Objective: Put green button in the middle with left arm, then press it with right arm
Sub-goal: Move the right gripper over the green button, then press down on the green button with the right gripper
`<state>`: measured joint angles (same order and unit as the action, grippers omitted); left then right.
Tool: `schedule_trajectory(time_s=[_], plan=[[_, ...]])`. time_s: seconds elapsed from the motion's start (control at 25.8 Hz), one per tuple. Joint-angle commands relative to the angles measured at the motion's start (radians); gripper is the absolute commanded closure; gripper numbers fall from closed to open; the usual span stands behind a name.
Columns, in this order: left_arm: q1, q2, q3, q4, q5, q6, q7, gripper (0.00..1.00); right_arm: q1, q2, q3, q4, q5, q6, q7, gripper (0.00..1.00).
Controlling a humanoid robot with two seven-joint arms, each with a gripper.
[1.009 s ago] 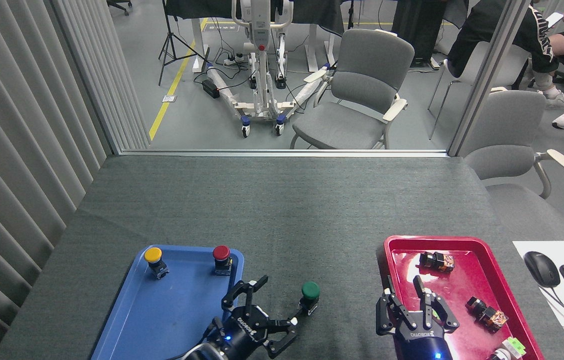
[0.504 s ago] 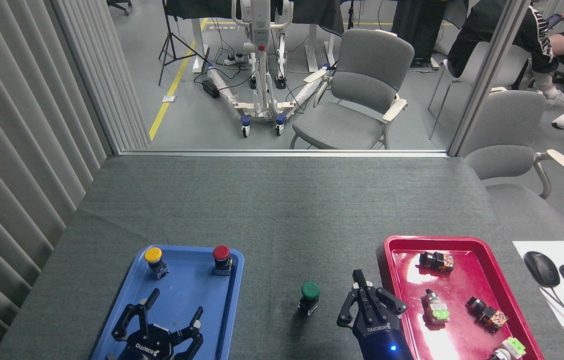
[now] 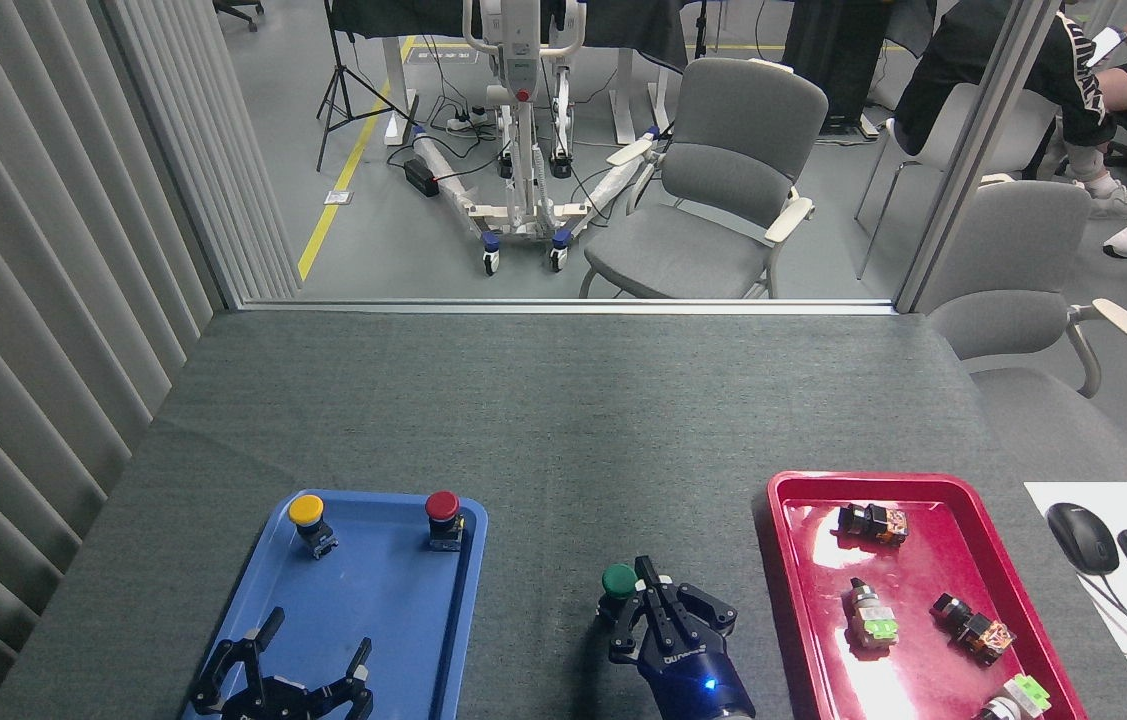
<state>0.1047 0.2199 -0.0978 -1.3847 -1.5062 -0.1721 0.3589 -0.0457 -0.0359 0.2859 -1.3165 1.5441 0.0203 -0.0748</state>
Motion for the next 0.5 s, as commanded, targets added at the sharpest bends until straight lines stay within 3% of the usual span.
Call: schedule_trajectory(time_s=[0.0, 0.31, 0.47], plan=[[-0.003, -0.004, 0.041, 0.010, 0.007, 0.000, 0.000, 0.00, -0.029, 0.008, 0.024, 0.071, -0.001, -0.010, 0.000, 0.90], [-0.011, -0.001, 0.098, 0.007, 0.196, -0.001, -0.003, 0.00, -0.033, 0.010, 0.033, 0.138, -0.006, -0.029, -0.003, 0.87], [-0.013, -0.001, 0.099, 0.003, 0.201, -0.001, -0.005, 0.00, -0.033, 0.002, 0.030, 0.060, -0.039, 0.001, -0.056, 0.79]])
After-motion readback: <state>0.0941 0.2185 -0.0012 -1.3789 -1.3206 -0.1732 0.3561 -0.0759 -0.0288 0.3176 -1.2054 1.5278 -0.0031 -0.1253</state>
